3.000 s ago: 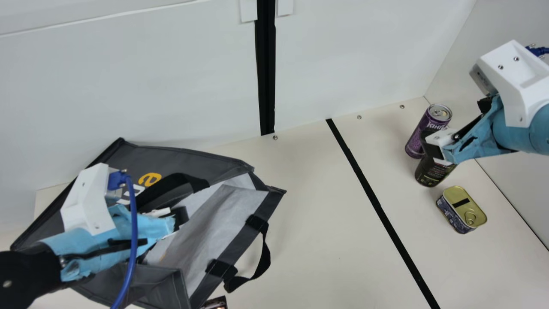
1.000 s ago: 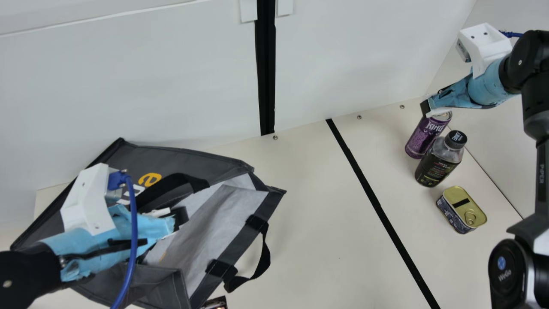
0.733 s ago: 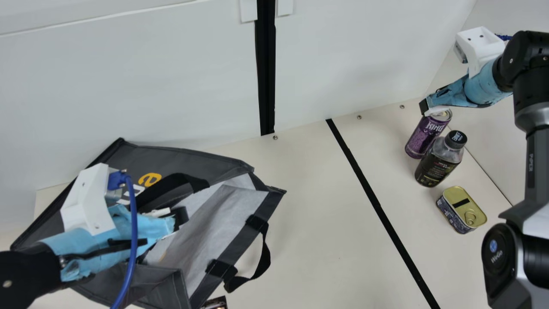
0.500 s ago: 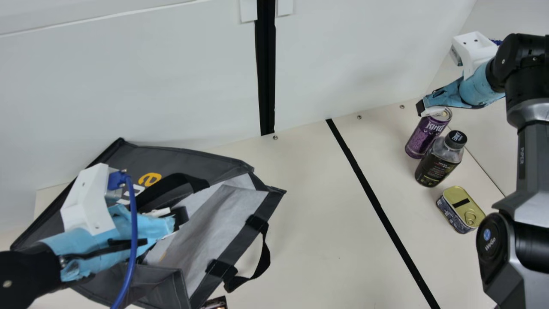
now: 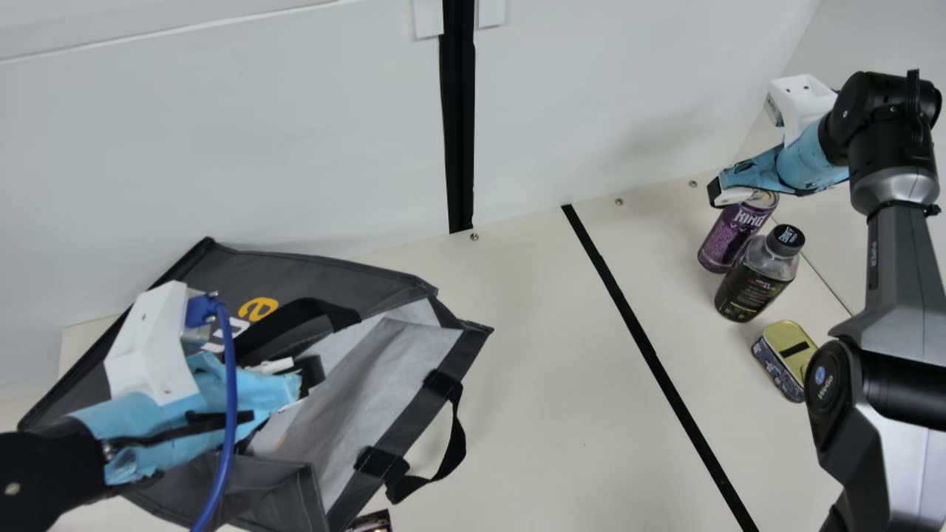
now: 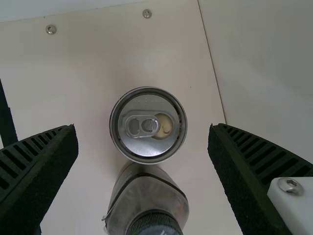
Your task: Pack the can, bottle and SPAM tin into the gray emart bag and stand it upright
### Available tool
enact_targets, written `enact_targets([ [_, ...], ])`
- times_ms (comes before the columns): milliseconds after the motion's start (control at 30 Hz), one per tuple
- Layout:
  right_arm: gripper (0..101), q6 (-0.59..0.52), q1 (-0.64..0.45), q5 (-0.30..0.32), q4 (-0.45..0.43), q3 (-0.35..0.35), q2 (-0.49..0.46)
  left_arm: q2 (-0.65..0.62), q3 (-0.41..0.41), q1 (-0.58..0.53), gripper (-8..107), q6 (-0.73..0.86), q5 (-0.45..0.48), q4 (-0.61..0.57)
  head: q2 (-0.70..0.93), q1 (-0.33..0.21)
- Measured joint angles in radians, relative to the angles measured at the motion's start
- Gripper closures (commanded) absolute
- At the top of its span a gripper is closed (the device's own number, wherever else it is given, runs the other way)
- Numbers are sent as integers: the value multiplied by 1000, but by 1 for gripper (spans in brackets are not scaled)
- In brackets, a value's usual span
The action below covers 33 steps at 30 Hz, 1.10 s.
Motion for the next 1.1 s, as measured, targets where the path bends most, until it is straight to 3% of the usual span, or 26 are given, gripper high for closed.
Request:
enact_targets([
  [167, 6, 1, -2, 0, 7, -23, 37, 0, 0, 0, 107, 0, 0, 0, -2, 0],
  [633, 100, 8, -12, -1, 12, -57, 84, 0, 0, 0, 107, 0, 0, 0, -2, 0],
  [1100, 101, -29, -25, 5, 59, -63, 49, 0, 0, 0, 107, 0, 0, 0, -2, 0],
])
